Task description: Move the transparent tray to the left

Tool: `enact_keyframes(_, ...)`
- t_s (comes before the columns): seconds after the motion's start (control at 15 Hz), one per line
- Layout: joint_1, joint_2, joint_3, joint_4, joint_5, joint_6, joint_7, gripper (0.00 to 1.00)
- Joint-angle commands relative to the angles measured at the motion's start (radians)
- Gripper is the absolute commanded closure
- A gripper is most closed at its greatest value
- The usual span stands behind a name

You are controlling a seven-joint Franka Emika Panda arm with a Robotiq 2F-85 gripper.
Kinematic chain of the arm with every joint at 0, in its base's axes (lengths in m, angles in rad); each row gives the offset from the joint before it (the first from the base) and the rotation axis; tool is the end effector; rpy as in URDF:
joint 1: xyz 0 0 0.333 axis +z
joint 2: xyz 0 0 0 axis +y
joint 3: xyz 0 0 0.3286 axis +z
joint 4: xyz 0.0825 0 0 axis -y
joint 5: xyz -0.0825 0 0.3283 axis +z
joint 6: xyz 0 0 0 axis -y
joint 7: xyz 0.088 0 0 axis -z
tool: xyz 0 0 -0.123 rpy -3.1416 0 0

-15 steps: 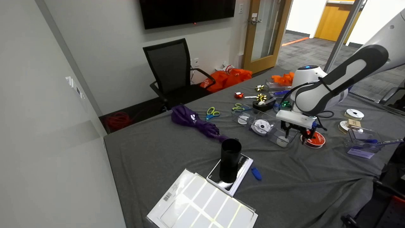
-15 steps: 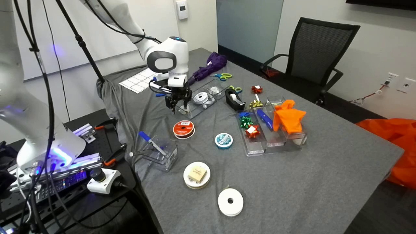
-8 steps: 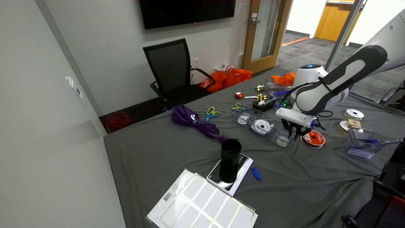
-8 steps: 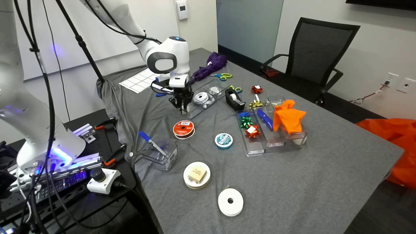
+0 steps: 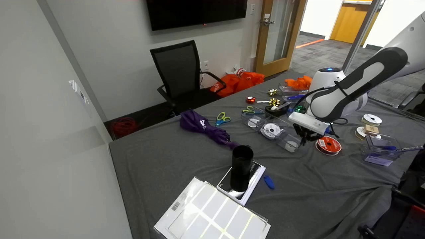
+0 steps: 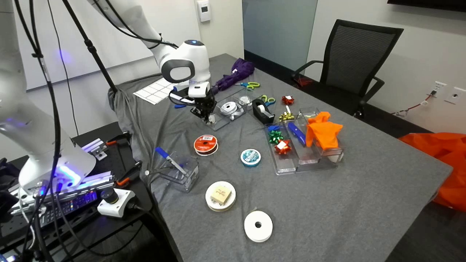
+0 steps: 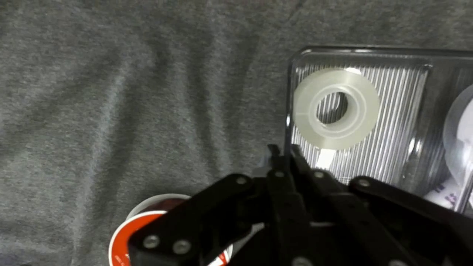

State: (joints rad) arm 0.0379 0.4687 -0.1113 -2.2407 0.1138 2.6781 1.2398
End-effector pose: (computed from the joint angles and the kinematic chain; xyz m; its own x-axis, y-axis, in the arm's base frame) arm 0.5172 -0.0412 0.2012 0.1655 -0.9862 -0.0065 -0.9859 -0.1656 0.0254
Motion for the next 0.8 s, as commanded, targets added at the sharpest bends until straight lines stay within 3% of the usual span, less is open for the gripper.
enact_keyframes(0.0,0.042,-0.050,0.013,-0.107,0.015,0.077,-0.016,0.99)
enact_keyframes(0.47,0.128,-0.115,0.038,-0.250,0.020,0.184,-0.011,0.99)
enact_keyframes(0.73,0.126,-0.167,0.088,-0.314,0.086,0.130,0.001,0.99)
